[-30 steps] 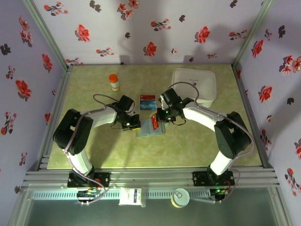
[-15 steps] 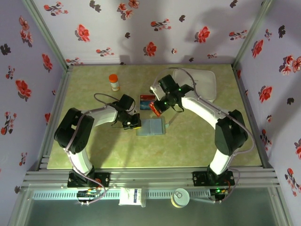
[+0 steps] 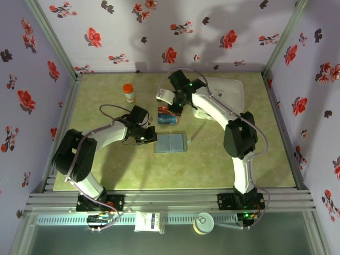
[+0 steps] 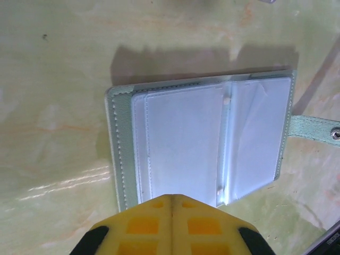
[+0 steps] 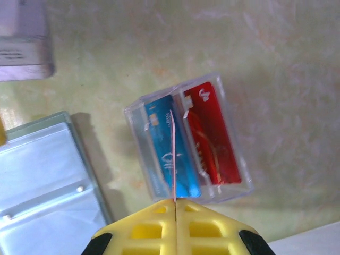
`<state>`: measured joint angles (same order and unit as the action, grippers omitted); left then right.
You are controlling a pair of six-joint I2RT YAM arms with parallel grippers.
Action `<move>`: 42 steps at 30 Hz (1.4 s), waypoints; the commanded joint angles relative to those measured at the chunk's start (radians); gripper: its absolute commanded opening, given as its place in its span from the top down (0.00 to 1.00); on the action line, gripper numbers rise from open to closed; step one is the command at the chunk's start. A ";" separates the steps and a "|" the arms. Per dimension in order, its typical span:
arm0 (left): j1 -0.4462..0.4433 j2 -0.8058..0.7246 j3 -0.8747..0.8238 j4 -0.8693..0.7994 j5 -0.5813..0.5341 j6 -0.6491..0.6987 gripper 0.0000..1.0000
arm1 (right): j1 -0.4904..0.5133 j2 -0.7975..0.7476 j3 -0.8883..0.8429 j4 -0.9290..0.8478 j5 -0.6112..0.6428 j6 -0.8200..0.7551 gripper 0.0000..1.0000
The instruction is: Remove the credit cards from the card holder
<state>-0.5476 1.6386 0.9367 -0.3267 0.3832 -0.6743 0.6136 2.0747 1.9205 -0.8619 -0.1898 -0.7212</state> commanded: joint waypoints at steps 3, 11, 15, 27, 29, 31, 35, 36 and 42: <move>0.027 -0.044 -0.041 -0.023 -0.035 -0.014 0.99 | -0.019 0.122 0.211 -0.162 0.019 -0.152 1.00; 0.059 -0.078 -0.075 -0.041 -0.042 -0.011 0.99 | -0.026 0.272 0.424 -0.242 0.022 -0.213 1.00; 0.068 -0.086 -0.087 -0.045 -0.041 -0.011 0.99 | -0.026 0.288 0.425 -0.233 0.011 -0.215 1.00; 0.071 -0.072 -0.083 -0.043 -0.035 -0.013 0.99 | -0.025 0.304 0.410 -0.195 0.054 -0.182 0.84; 0.071 -0.071 -0.082 -0.043 -0.029 -0.013 0.98 | -0.026 0.291 0.404 -0.187 0.079 -0.166 0.82; 0.071 -0.067 -0.080 -0.040 -0.022 -0.010 0.98 | -0.026 0.267 0.388 -0.173 0.087 -0.147 0.82; 0.070 -0.051 -0.071 -0.028 0.004 -0.007 0.99 | -0.022 0.196 0.301 -0.100 0.077 -0.040 0.80; 0.070 -0.047 -0.070 -0.022 0.010 -0.007 0.99 | -0.020 0.175 0.271 -0.077 0.074 -0.005 0.79; 0.062 -0.017 -0.057 0.008 0.045 -0.007 1.00 | 0.003 0.039 0.049 0.114 0.073 0.328 0.75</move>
<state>-0.4843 1.5967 0.8612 -0.3355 0.3946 -0.6773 0.6018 2.1979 2.0361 -0.8627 -0.1268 -0.6071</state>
